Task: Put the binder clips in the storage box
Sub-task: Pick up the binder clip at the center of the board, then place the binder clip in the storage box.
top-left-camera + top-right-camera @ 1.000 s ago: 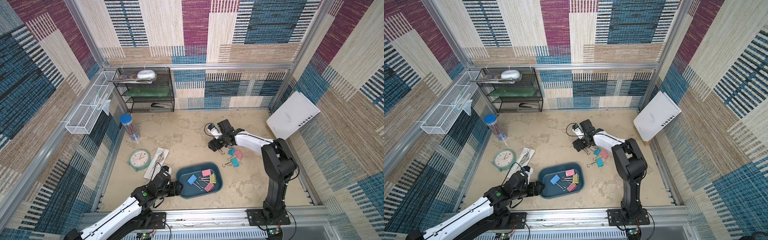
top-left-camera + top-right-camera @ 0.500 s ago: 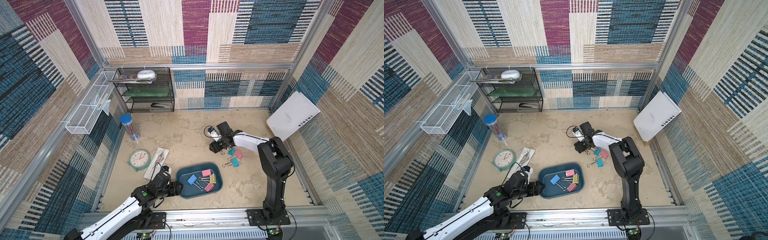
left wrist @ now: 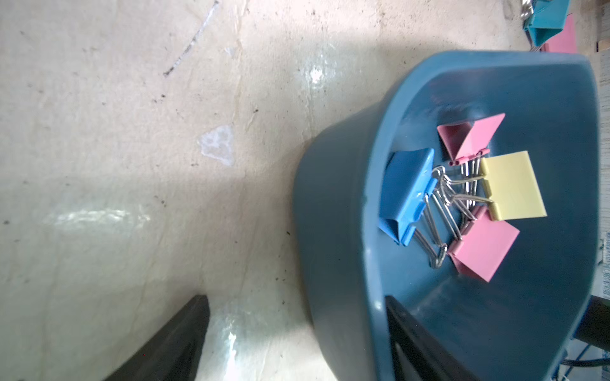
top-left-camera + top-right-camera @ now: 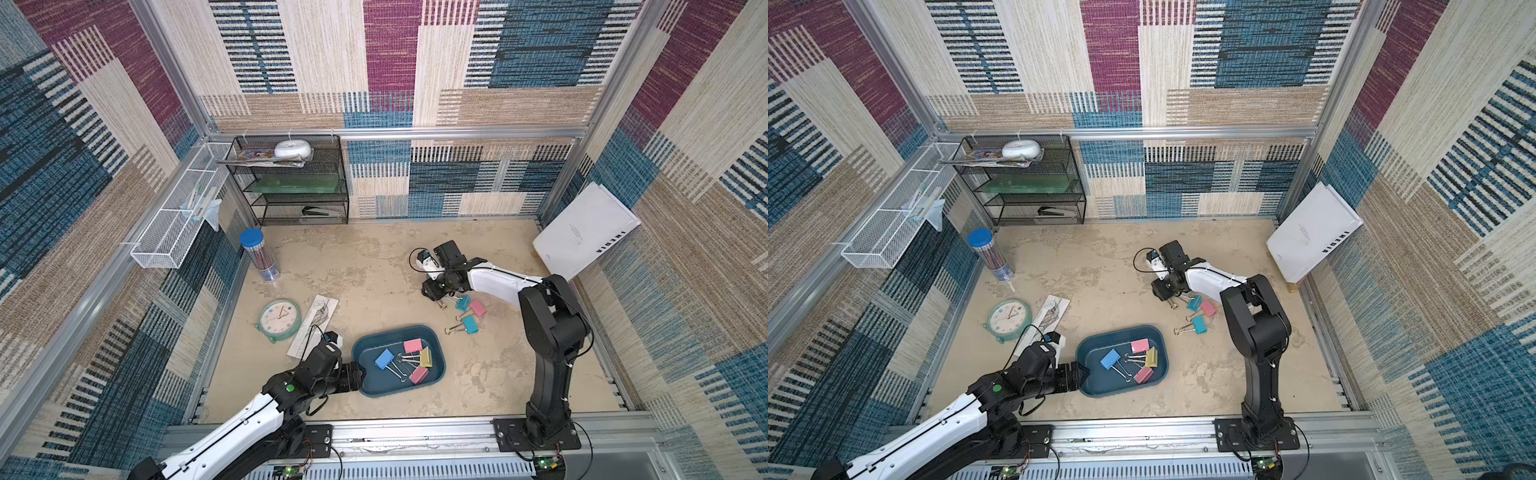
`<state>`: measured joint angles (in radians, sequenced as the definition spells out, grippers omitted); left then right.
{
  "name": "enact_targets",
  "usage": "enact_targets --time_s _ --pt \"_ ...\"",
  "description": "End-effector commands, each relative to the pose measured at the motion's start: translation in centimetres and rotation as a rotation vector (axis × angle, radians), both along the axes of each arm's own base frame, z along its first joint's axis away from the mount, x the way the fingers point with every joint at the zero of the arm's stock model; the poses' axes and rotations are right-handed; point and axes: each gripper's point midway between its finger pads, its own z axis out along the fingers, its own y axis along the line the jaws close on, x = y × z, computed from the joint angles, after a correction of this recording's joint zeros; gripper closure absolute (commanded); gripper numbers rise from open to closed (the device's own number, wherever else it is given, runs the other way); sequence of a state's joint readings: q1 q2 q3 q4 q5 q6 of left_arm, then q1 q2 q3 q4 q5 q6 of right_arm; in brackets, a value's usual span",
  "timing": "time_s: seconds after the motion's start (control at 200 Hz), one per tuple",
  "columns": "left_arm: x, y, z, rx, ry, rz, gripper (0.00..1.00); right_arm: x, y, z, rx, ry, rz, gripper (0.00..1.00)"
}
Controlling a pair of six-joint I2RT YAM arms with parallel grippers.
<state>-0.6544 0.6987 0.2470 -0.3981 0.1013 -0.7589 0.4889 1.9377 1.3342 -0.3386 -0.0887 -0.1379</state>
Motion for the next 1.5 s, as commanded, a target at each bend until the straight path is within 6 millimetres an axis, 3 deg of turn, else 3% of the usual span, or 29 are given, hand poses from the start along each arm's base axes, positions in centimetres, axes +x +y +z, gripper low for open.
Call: enact_targets --time_s 0.0,0.155,0.235,0.316,0.416,0.521,0.656,0.836,1.222,1.498 --pt "-0.5 0.6 -0.6 0.032 0.027 0.007 0.16 0.3 1.0 3.4 0.041 -0.055 0.024 0.66" --pt "-0.5 0.6 -0.6 0.029 0.028 0.007 0.16 -1.6 3.6 7.0 0.065 -0.069 0.112 0.67" --pt "-0.6 0.5 -0.5 0.021 0.030 0.004 0.16 -4.3 6.1 8.4 0.067 -0.069 0.200 0.67" --pt "-0.5 0.3 0.0 0.007 0.024 0.001 0.15 -8.3 8.4 8.9 0.074 -0.065 0.298 0.67" --pt "-0.4 0.3 0.5 -0.001 0.008 0.006 0.15 -13.6 10.5 8.7 0.101 -0.040 0.401 0.66" --pt "-0.3 0.3 0.9 -0.010 -0.003 0.007 0.15 -18.5 11.9 7.3 0.128 -0.004 0.470 0.66" --pt "-0.4 0.3 1.1 -0.012 -0.006 0.003 0.15 -22.1 12.4 4.5 0.099 0.049 0.496 0.66" --pt "-0.3 0.2 1.2 -0.015 -0.011 0.002 0.15 -22.9 12.4 2.7 0.098 0.075 0.466 0.66" --pt "-0.5 0.3 0.9 -0.005 -0.005 -0.005 0.15 -19.9 12.4 0.1 0.019 0.045 0.358 0.65" --pt "-0.5 0.4 0.7 0.009 -0.003 -0.012 0.15 -18.0 11.8 -0.7 0.024 0.050 0.287 0.63"
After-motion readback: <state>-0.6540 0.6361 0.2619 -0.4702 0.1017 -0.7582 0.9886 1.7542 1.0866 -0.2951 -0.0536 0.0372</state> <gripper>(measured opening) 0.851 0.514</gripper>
